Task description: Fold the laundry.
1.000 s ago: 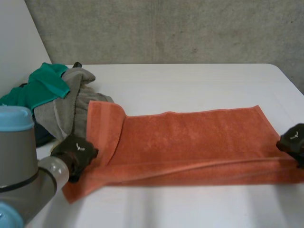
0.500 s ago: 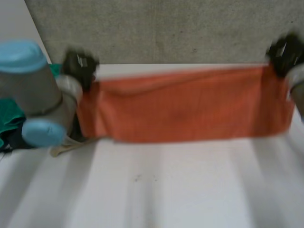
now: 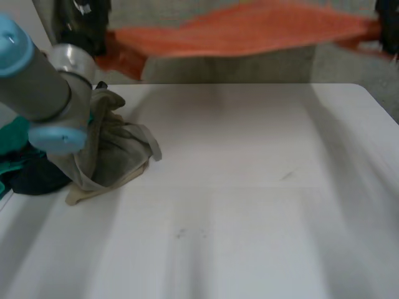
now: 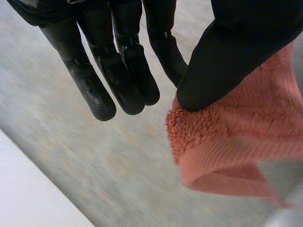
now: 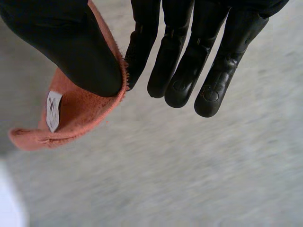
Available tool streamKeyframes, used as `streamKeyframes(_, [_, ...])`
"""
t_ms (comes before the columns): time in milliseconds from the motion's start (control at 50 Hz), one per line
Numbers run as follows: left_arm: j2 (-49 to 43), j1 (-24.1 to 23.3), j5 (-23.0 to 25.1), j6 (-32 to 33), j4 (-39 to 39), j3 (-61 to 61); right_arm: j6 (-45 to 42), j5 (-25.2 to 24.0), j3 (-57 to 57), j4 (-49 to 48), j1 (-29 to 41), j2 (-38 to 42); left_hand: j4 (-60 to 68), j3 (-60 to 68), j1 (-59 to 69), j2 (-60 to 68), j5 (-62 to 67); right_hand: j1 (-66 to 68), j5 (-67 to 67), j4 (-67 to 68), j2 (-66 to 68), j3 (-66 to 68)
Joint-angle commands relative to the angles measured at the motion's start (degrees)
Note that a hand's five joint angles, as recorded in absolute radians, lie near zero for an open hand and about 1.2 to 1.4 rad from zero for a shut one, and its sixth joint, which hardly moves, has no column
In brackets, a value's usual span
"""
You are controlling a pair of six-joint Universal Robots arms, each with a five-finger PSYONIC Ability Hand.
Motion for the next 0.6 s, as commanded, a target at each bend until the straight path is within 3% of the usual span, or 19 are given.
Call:
streamKeyframes(20, [-1.4,-1.3,2.7,-0.3,-0.1,-13.2,-0.2,-0.3,9.0,7.2,-0.3,0.8,11.0,11.5,14.8,11.2,13.5,23.5,12.8,11.9,12.7,12.0])
streamKeyframes(140, [-0.9,-2.7,2.6,0.3,-3.7,-23.1,-2.4,-1.0,16.0,19.3,-3.3,0.2,11.0,11.5,14.8,11.2,13.5,23.5,12.8,11.9,12.7,12.0])
streamKeyframes(260, [3.9,-2.9,2.2,2.0,-18.0,-33.3,-9.1,-2.5,19.5,33.3,-8.5,-2.0,11.0,11.5,14.8,11.2,13.5,23.5,12.8,11.9,12.7,12.0])
streamKeyframes(360, [10.1,-3.2,2.7,2.5,-26.4,-42.2,-20.1,-2.5,24.8,46.4,-13.8,-6.6,11.0,11.5,14.8,11.2,13.5,23.5,12.8,11.9,12.7,12.0])
streamKeyframes(520, [17.3,-9.5,2.8,1.6,-28.6,-46.6,-26.4,-2.7,31.1,49.1,-18.3,-11.3,11.0,11.5,14.8,11.2,13.5,23.5,12.8,11.9,12.7,12.0])
streamKeyframes(600, [17.0,-9.9,2.8,1.7,-28.5,-46.0,-26.5,-2.6,31.5,47.7,-18.3,-11.4,11.0,11.5,14.8,11.2,13.5,23.5,12.8,11.9,12.7,12.0])
